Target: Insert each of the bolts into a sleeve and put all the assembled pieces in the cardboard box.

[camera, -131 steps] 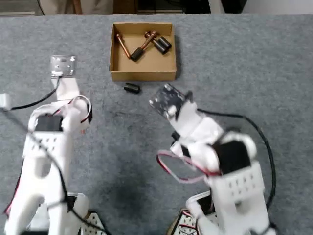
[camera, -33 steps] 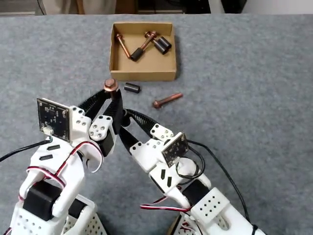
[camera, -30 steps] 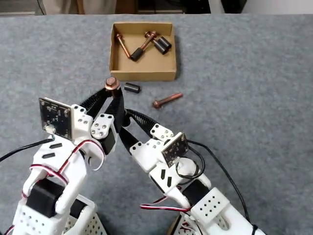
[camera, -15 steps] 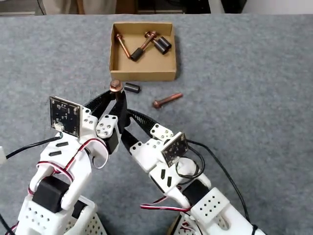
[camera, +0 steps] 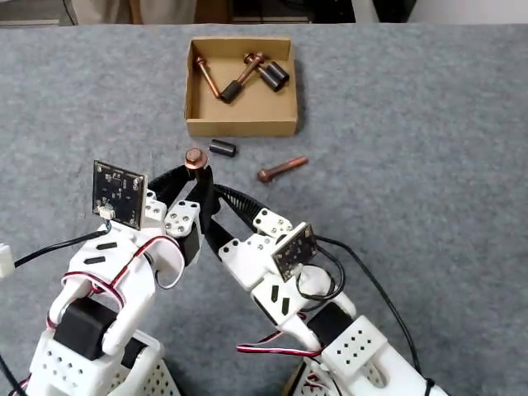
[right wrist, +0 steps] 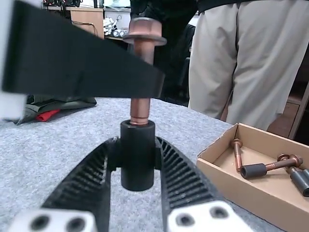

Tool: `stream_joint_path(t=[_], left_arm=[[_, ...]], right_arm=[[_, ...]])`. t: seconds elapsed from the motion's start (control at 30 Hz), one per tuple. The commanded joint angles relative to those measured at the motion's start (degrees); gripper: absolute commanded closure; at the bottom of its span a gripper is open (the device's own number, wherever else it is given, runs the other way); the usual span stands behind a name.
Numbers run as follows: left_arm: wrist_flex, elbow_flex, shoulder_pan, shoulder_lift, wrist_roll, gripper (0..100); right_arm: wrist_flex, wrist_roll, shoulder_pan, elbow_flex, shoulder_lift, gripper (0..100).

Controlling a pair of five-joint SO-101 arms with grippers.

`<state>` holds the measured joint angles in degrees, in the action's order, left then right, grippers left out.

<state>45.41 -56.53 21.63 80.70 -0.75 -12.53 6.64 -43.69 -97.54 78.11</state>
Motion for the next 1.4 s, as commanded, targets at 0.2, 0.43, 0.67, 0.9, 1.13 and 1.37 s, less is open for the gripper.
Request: stream_joint_path(t=[0.2,0.43,0.67,0.9,1.13,1.37], left_arm=[[-0.53,3.16,0.44,0.31,-0.44,98],[-0.26,1.67,0.0,0.31,-0.53,98],[-0.53,1.67,0.0,0.31,-0.53,98],[-4.13,0.26,-0.09,0.31,-1.23,98],[-3.6,0.09,0.44,0.4,-11.78,98],[-3.6,0.0,0.53,0.4,-11.96,90]], right_arm=[[1.05,0.0,1.36,0.48,1.1,99.7],[1.05,0.0,1.36,0.31,1.1,99.7],[0.88,0.0,1.45,0.84,1.19,99.7],[0.88,0.0,1.36,1.36,1.19,99.7],[0.97,0.0,1.36,1.36,1.19,99.7],[0.97,0.0,1.36,1.36,1.19,99.7]])
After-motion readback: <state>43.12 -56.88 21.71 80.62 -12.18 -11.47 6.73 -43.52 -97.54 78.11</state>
